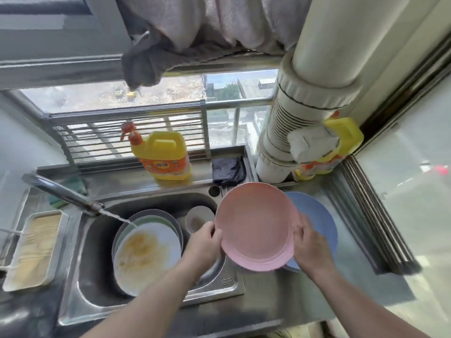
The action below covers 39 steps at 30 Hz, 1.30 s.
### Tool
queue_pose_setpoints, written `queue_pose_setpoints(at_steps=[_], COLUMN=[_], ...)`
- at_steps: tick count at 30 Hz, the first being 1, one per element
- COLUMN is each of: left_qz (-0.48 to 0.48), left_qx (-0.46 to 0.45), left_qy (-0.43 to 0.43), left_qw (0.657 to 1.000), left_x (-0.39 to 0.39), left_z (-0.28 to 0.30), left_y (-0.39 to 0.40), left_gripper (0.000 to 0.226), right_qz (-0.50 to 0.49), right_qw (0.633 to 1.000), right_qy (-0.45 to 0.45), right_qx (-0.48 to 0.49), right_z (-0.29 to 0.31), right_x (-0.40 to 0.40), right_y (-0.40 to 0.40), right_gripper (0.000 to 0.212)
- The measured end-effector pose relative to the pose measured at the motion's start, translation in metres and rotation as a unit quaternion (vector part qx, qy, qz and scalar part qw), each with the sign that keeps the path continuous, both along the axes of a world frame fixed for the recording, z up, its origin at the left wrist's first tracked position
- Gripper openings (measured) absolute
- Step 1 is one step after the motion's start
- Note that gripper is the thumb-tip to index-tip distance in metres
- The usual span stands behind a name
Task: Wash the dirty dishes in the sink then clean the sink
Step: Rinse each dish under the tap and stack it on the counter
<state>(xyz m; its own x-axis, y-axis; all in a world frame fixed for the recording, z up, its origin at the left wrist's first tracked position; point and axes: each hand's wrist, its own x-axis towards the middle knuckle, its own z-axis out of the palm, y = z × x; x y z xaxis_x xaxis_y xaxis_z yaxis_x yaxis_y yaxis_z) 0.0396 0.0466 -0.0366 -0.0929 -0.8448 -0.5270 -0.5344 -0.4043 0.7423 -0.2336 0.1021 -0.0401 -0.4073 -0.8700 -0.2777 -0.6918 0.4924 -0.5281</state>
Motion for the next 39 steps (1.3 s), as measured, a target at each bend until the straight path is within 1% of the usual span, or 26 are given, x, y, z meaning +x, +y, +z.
queue_pose_setpoints(at_steps=[2,4,6,10,12,14,15,16,17,18,20,21,22,23,24,26,27,29,31,32,33,35,36,39], left_qz=[-0.070,-0.130,-0.158,-0.186,-0.191,-0.195,-0.182,-0.158,-0.130,-0.103,-0.063,-0.042,-0.010,0.039,0.099,0.205,0.233,0.246,0.243,0.255,0.272,0.289,0.282,0.292], left_qx=[-0.033,-0.070,-0.077,-0.053,-0.060,-0.065,-0.059,-0.049,-0.041,-0.035,-0.039,-0.040,-0.037,-0.021,0.009,0.078,0.106,0.145,0.182,0.209,0.238,0.293,0.297,0.289], left_qy=[-0.042,-0.075,-0.090,-0.129,-0.115,-0.082,-0.060,-0.037,-0.022,-0.017,-0.046,-0.076,-0.103,-0.124,-0.134,-0.169,-0.195,-0.233,-0.217,-0.180,-0.126,-0.031,-0.021,-0.067], left_qw=[0.996,0.986,0.980,0.973,0.973,0.975,0.980,0.986,0.990,0.994,0.996,0.995,0.994,0.991,0.986,0.961,0.947,0.929,0.928,0.927,0.924,0.911,0.912,0.909], left_x=[-0.040,-0.075,-0.099,-0.120,-0.121,-0.115,-0.109,-0.099,-0.087,-0.070,-0.029,-0.005,0.022,0.050,0.078,0.134,0.160,0.204,0.231,0.240,0.245,0.251,0.252,0.252], left_z=[0.000,-0.001,-0.002,-0.017,-0.024,-0.030,-0.032,-0.036,-0.040,-0.046,-0.059,-0.065,-0.071,-0.076,-0.081,-0.090,-0.094,-0.105,-0.115,-0.122,-0.128,-0.137,-0.139,-0.139], left_y=[-0.002,-0.003,-0.005,-0.005,-0.005,-0.004,-0.002,0.001,0.005,0.008,0.014,0.016,0.019,0.021,0.022,0.020,0.018,0.015,0.012,0.010,0.009,0.006,0.005,0.001], left_gripper=[0.019,0.024,0.032,0.041,0.044,0.053,0.056,0.055,0.052,0.047,0.033,0.026,0.022,0.021,0.023,0.035,0.044,0.055,0.063,0.067,0.066,0.051,0.044,0.041], right_qz=[-0.032,-0.050,-0.046,-0.012,-0.006,-0.016,-0.030,-0.045,-0.052,-0.038,0.035,0.081,0.127,0.167,0.202,0.259,0.281,0.296,0.263,0.241,0.220,0.180,0.167,0.161], right_qw=[0.999,0.997,0.996,0.990,0.988,0.985,0.985,0.988,0.993,0.996,0.991,0.983,0.976,0.971,0.968,0.960,0.954,0.942,0.936,0.931,0.927,0.927,0.932,0.946], right_qy=[0.033,0.050,0.057,0.087,0.088,0.101,0.107,0.104,0.094,0.080,0.043,0.026,0.004,-0.027,-0.059,-0.099,-0.107,-0.114,-0.110,-0.109,-0.109,-0.105,-0.095,-0.039], right_qx=[0.010,0.024,0.045,0.107,0.126,0.142,0.132,0.101,0.055,-0.002,-0.120,-0.162,-0.180,-0.168,-0.136,-0.046,0.004,0.109,0.209,0.251,0.285,0.312,0.308,0.278], right_z=[0.000,0.002,0.004,-0.001,-0.002,0.001,0.004,0.007,0.012,0.016,0.024,0.023,0.019,0.013,0.004,-0.019,-0.032,-0.056,-0.079,-0.090,-0.100,-0.115,-0.120,-0.123], right_x=[-0.031,-0.056,-0.073,-0.091,-0.096,-0.097,-0.095,-0.089,-0.076,-0.058,-0.008,0.021,0.051,0.082,0.111,0.165,0.189,0.229,0.256,0.266,0.275,0.291,0.298,0.307], right_y=[0.014,0.024,0.028,0.029,0.029,0.029,0.028,0.025,0.021,0.014,-0.005,-0.016,-0.027,-0.037,-0.046,-0.061,-0.068,-0.078,-0.085,-0.086,-0.086,-0.082,-0.080,-0.077], right_gripper=[0.042,0.040,0.036,0.030,0.032,0.042,0.047,0.049,0.051,0.051,0.041,0.037,0.034,0.031,0.029,0.032,0.035,0.036,0.033,0.036,0.042,0.055,0.057,0.047])
